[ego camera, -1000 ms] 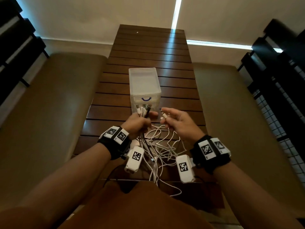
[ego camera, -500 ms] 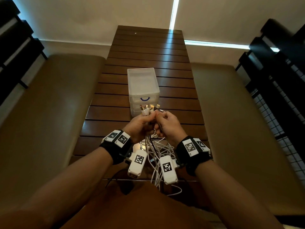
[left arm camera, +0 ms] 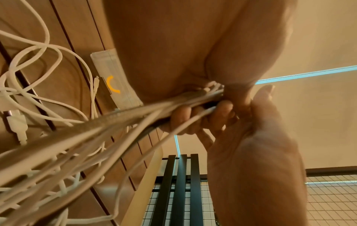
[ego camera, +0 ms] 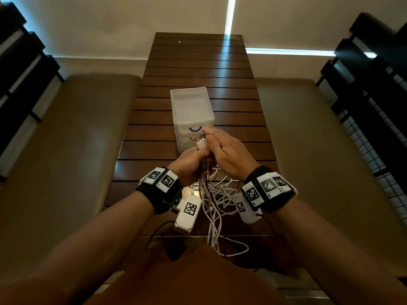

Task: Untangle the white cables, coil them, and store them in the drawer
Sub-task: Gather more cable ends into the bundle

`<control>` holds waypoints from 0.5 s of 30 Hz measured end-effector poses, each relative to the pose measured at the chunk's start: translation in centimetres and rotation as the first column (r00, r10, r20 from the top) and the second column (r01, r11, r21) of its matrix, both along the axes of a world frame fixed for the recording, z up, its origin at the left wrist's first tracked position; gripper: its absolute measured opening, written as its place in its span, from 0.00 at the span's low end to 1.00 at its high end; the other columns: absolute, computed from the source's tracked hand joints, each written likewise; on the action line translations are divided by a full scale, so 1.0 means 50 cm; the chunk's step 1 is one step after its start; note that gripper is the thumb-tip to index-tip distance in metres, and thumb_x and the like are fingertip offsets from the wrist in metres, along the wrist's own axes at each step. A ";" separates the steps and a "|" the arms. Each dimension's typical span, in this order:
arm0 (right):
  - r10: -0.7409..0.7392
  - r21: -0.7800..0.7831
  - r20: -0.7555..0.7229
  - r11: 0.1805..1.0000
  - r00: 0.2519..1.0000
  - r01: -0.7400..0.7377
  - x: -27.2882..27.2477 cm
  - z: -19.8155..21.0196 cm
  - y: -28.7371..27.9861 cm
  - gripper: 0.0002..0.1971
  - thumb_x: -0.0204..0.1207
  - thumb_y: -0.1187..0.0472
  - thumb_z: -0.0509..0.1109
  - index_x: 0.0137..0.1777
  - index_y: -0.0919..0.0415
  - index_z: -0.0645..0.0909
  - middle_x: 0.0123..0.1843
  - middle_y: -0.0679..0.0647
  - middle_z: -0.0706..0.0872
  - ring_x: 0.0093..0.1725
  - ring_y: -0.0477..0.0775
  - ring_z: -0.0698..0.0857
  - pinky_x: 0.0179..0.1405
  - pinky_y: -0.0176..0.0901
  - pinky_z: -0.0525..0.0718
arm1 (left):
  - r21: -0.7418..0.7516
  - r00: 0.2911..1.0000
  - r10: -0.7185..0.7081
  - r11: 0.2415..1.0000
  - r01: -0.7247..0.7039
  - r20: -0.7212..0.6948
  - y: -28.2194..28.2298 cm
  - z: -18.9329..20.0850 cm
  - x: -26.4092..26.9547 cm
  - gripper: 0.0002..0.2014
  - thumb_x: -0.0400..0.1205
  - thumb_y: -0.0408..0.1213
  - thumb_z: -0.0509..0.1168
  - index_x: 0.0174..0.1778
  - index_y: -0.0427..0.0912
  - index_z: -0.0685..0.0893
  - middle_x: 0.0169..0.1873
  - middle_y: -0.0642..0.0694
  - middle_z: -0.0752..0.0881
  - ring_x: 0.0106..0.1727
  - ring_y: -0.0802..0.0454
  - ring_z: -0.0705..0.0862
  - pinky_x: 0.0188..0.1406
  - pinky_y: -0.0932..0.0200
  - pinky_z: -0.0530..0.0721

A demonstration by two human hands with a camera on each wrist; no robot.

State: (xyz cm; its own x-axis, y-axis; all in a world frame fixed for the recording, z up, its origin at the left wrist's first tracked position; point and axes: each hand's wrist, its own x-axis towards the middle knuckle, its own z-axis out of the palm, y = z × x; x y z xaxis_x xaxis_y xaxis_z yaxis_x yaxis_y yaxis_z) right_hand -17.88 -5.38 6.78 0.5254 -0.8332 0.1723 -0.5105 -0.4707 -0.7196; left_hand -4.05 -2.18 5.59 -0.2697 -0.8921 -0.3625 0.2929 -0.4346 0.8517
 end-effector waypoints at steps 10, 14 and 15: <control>0.058 0.546 0.207 0.822 0.977 -0.164 -0.010 -0.012 0.035 0.27 0.85 0.45 0.57 0.82 0.41 0.55 0.67 0.39 0.79 0.62 0.43 0.82 0.59 0.39 0.82 | 0.010 0.988 0.080 0.997 -0.079 -0.130 -0.020 0.010 0.022 0.07 0.78 0.40 0.68 0.47 0.42 0.79 0.27 0.51 0.77 0.27 0.57 0.77 0.26 0.65 0.77; 0.233 0.416 -0.303 0.905 0.924 -0.092 -0.043 -0.076 0.059 0.16 0.76 0.44 0.71 0.52 0.57 0.86 0.42 0.51 0.88 0.40 0.48 0.85 0.45 0.47 0.85 | 0.011 0.965 0.106 0.994 -0.107 -0.238 -0.023 0.016 0.054 0.06 0.79 0.34 0.64 0.51 0.41 0.82 0.19 0.54 0.69 0.24 0.57 0.73 0.26 0.63 0.78; 0.207 0.408 -0.290 0.910 0.935 -0.075 -0.056 -0.090 0.055 0.16 0.78 0.47 0.71 0.47 0.61 0.87 0.39 0.52 0.87 0.36 0.46 0.83 0.41 0.44 0.83 | 0.005 0.967 0.089 0.996 -0.090 -0.238 -0.020 0.021 0.062 0.07 0.79 0.33 0.63 0.52 0.40 0.81 0.19 0.54 0.70 0.24 0.56 0.74 0.27 0.62 0.79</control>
State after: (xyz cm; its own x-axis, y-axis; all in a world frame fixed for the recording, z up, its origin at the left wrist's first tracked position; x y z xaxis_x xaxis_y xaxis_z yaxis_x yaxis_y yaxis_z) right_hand -20.69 -2.65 2.30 0.6132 -0.7115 -0.3431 -0.6924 -0.2749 -0.6671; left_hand -0.94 -3.18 6.62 -0.2663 -0.9186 -0.2922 0.5246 -0.3924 0.7556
